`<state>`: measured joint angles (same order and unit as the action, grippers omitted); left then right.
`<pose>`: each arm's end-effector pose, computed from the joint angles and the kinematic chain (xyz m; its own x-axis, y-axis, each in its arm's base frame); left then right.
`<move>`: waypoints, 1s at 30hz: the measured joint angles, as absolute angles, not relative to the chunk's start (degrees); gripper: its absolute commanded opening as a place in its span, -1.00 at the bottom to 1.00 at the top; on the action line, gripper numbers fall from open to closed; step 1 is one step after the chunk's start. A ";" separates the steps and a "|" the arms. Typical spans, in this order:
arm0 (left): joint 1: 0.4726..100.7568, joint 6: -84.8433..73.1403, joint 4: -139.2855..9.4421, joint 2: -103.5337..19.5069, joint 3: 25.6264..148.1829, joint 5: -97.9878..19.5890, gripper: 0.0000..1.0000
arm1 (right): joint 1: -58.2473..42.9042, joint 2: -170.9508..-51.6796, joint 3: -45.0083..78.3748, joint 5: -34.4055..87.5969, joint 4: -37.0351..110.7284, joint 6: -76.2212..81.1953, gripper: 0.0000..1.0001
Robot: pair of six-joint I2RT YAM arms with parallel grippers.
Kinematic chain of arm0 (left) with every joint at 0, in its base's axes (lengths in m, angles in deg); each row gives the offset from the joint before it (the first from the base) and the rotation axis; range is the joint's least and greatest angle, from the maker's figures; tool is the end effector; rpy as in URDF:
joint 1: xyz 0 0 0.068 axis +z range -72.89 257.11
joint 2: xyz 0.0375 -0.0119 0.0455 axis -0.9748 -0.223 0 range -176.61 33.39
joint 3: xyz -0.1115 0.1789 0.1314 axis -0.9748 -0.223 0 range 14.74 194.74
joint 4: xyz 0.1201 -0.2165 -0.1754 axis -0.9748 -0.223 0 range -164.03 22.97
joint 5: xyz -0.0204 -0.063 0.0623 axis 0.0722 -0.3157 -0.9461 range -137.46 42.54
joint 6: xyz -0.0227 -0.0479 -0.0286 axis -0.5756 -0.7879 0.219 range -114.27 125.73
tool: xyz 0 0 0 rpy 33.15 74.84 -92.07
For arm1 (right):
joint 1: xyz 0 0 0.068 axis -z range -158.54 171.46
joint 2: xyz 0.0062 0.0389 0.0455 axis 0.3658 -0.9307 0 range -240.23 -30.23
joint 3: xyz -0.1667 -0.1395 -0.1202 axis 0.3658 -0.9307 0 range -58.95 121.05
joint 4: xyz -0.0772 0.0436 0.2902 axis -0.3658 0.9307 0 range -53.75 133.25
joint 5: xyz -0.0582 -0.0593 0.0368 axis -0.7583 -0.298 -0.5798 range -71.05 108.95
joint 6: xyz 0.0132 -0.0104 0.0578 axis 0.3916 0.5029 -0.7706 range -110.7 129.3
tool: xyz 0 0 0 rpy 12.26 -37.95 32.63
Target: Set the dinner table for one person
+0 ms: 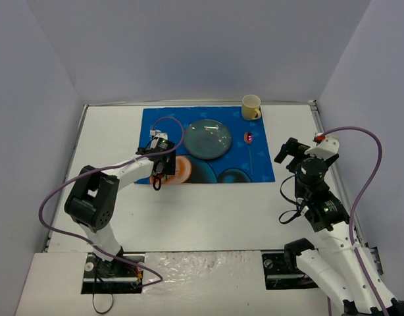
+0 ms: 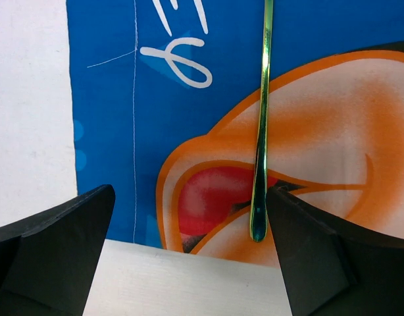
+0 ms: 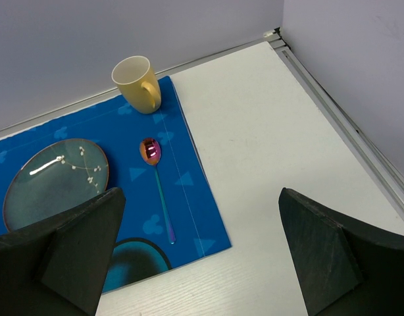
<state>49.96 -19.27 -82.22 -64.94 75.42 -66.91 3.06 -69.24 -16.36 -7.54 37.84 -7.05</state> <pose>0.3541 -0.1650 0.1280 -0.7490 -0.0637 -0.6595 -0.0718 0.9973 -0.0148 0.2277 0.0548 0.3457 0.0713 0.2892 -0.9546 0.1256 0.9468 0.2962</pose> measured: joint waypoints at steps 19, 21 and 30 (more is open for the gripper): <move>49.85 -20.26 -82.16 -68.52 76.89 -67.08 0.94 | 3.06 -69.87 -16.69 -7.13 37.86 -6.91 1.00; 49.85 -20.29 -82.19 -68.52 76.89 -67.11 0.94 | 3.06 -69.87 -16.69 -7.13 37.86 -6.91 1.00; 49.85 -20.49 -82.68 -68.51 76.99 -67.85 0.94 | 3.06 -69.87 -16.69 -7.13 37.86 -6.88 1.00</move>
